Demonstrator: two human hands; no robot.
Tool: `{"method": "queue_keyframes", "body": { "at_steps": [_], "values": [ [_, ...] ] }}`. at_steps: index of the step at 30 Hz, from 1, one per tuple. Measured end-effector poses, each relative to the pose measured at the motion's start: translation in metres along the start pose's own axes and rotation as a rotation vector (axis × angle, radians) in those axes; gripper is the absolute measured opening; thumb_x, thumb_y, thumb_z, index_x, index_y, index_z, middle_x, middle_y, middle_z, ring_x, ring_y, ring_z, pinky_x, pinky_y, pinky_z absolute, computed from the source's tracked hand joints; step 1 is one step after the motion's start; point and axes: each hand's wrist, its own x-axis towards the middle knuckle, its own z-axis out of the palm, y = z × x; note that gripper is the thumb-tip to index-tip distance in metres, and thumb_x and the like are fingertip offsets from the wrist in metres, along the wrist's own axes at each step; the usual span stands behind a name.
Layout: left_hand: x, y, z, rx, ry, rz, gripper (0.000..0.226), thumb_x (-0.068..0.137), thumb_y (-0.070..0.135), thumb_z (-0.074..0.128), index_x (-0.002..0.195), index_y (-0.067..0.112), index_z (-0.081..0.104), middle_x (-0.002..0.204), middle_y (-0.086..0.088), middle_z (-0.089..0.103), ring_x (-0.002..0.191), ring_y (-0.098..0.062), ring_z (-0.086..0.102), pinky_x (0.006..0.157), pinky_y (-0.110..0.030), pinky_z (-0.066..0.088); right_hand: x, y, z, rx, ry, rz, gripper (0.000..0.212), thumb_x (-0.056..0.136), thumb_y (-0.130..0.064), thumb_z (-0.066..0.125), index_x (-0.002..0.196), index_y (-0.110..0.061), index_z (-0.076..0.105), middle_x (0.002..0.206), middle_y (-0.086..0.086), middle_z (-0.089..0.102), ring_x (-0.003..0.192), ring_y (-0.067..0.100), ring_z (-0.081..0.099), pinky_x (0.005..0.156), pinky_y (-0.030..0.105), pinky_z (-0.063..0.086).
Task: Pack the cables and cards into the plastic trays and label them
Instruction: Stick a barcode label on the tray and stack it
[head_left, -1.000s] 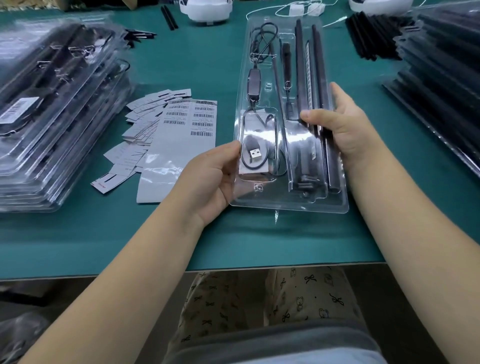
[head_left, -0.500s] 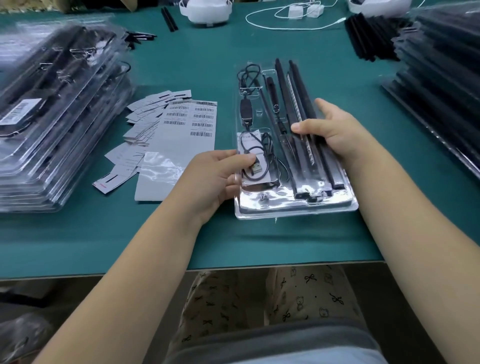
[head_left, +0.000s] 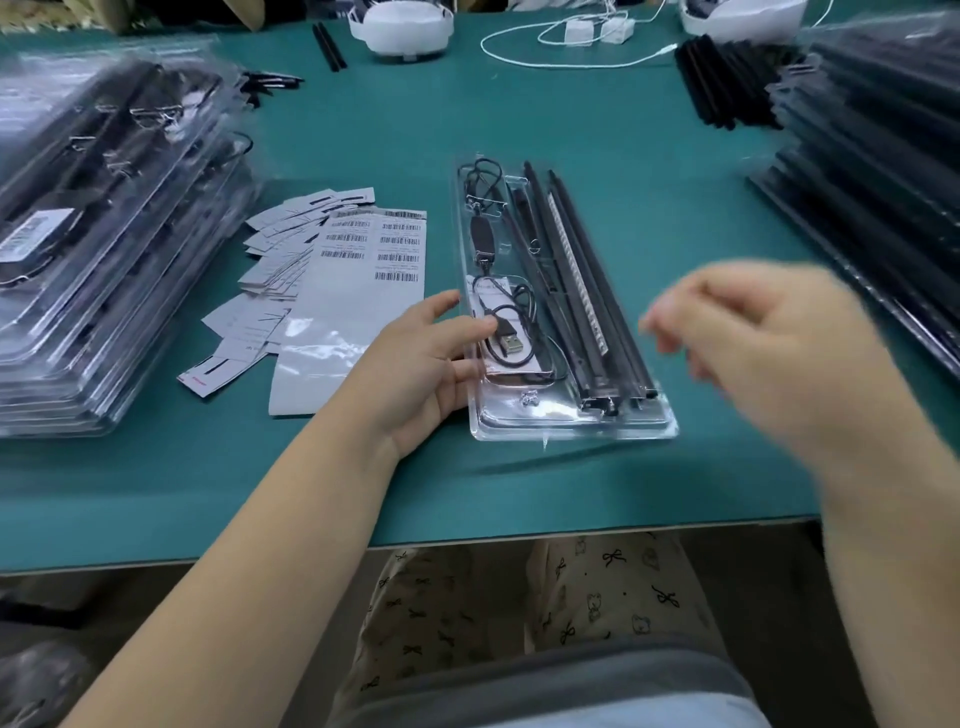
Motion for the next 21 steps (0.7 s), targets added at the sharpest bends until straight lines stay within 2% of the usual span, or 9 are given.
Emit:
{"method": "queue_keyframes", "body": {
  "at_steps": [2, 4, 6, 8, 11, 13, 15, 18, 21],
  "values": [
    [0.000, 0.001, 0.000, -0.074, -0.006, -0.025, 0.055, 0.084, -0.005, 0.042, 0.134, 0.018, 0.042, 0.101, -0.020, 0.057, 0.052, -0.017, 0.054, 0.049, -0.025, 0.051, -0.043, -0.008, 0.008, -0.025, -0.218, -0.010, 0.035, 0.074, -0.046, 0.054, 0.075, -0.015, 0.070, 0.058, 0.006, 0.061, 0.041, 0.006, 0.045, 0.038, 0.014, 0.034],
    [-0.002, 0.001, -0.001, -0.091, -0.041, -0.028, 0.071, 0.075, -0.010, 0.032, 0.132, 0.030, 0.044, 0.101, -0.020, 0.051, 0.063, -0.022, 0.047, 0.051, -0.024, 0.048, -0.068, -0.003, 0.020, -0.162, -0.332, 0.017, 0.032, 0.081, -0.046, 0.053, 0.088, -0.022, 0.072, 0.069, -0.003, 0.064, 0.060, 0.008, 0.056, 0.056, 0.021, 0.044],
    [-0.004, 0.001, -0.002, 0.004, -0.123, -0.003, 0.079, 0.070, -0.014, 0.032, 0.127, 0.038, 0.053, 0.086, -0.014, 0.050, 0.068, -0.022, 0.042, 0.054, -0.023, 0.047, -0.077, 0.005, 0.032, -0.331, -0.274, 0.018, 0.026, 0.081, -0.045, 0.054, 0.096, -0.034, 0.072, 0.068, -0.008, 0.060, 0.068, 0.007, 0.057, 0.065, 0.025, 0.047],
    [-0.009, -0.001, -0.001, 0.151, -0.218, 0.032, 0.076, 0.066, -0.011, 0.043, 0.124, 0.036, 0.060, 0.079, -0.017, 0.053, 0.073, -0.020, 0.049, 0.061, -0.025, 0.049, -0.078, 0.012, 0.039, -0.476, -0.111, -0.054, 0.020, 0.079, -0.031, 0.068, 0.098, -0.029, 0.074, 0.063, -0.010, 0.055, 0.061, 0.013, 0.058, 0.058, 0.029, 0.049],
    [-0.015, -0.007, 0.002, 0.452, -0.203, 0.210, 0.069, 0.065, -0.001, 0.052, 0.124, 0.034, 0.055, 0.123, -0.023, 0.057, 0.107, -0.020, 0.057, 0.091, -0.036, 0.048, -0.073, 0.019, 0.042, -0.500, 0.026, -0.083, 0.014, 0.074, -0.014, 0.080, 0.086, -0.021, 0.077, 0.064, -0.004, 0.061, 0.060, 0.022, 0.063, 0.053, 0.029, 0.048],
    [-0.015, -0.012, 0.002, 0.877, -0.105, 0.422, 0.066, 0.075, 0.002, 0.058, 0.129, 0.038, 0.046, 0.151, -0.013, 0.033, 0.141, -0.014, 0.028, 0.114, -0.037, 0.025, -0.067, 0.023, 0.041, -0.535, 0.038, -0.091, 0.010, 0.075, -0.015, 0.079, 0.082, -0.021, 0.077, 0.061, -0.004, 0.058, 0.056, 0.023, 0.060, 0.047, 0.028, 0.045],
    [-0.017, -0.014, 0.004, 1.178, -0.089, 0.647, 0.054, 0.080, 0.007, 0.060, 0.129, 0.030, 0.054, 0.156, -0.007, 0.025, 0.146, -0.016, 0.012, 0.115, -0.026, 0.011, -0.063, 0.024, 0.039, -0.560, 0.029, -0.100, 0.008, 0.077, -0.018, 0.077, 0.082, -0.023, 0.077, 0.058, -0.005, 0.055, 0.056, 0.022, 0.058, 0.046, 0.028, 0.041],
    [-0.021, -0.017, 0.007, 1.273, -0.235, 0.760, 0.043, 0.078, 0.030, 0.071, 0.119, 0.021, 0.063, 0.142, 0.003, 0.048, 0.141, -0.014, 0.029, 0.108, -0.012, 0.019, -0.063, 0.025, 0.037, -0.532, -0.001, -0.064, 0.008, 0.081, -0.022, 0.072, 0.086, -0.027, 0.077, 0.061, -0.005, 0.054, 0.061, 0.020, 0.056, 0.049, 0.025, 0.035],
    [-0.022, -0.017, 0.010, 1.382, -0.237, 0.772, 0.065, 0.076, 0.048, 0.073, 0.134, 0.029, 0.051, 0.141, 0.010, 0.049, 0.140, -0.013, 0.032, 0.106, -0.027, 0.033, -0.065, 0.025, 0.038, -0.512, 0.046, -0.061, 0.009, 0.084, -0.025, 0.069, 0.086, -0.027, 0.077, 0.060, -0.004, 0.053, 0.061, 0.020, 0.055, 0.049, 0.021, 0.032]
  ]
}}
